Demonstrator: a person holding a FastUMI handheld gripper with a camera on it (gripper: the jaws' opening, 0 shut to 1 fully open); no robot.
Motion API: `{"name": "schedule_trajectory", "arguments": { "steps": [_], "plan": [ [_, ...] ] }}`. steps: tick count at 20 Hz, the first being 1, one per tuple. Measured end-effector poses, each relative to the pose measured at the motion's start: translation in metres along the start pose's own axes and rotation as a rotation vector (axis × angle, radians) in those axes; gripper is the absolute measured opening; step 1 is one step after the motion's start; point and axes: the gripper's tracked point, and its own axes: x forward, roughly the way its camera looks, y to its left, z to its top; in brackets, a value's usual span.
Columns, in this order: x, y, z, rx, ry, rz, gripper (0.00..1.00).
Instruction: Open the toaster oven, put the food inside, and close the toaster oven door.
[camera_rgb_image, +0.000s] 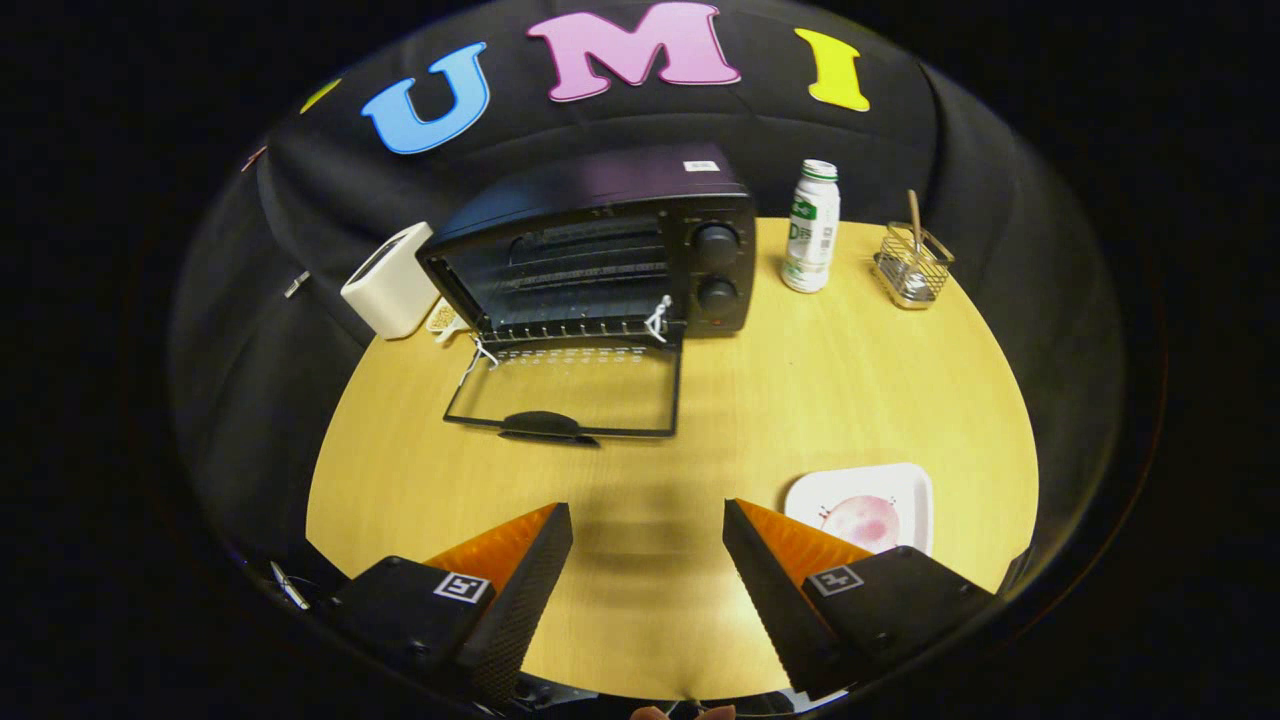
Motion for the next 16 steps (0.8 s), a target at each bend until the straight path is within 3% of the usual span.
{"name": "schedule_trajectory", "arguments": {
  "steps": [9, 16],
  "plan": [
    [-0.029, -0.123, -0.015, 0.022, 0.218, -0.035, 0.99],
    [-0.003, -0.218, -0.043, 0.062, 0.353, -0.119, 0.99]
  ]
}}
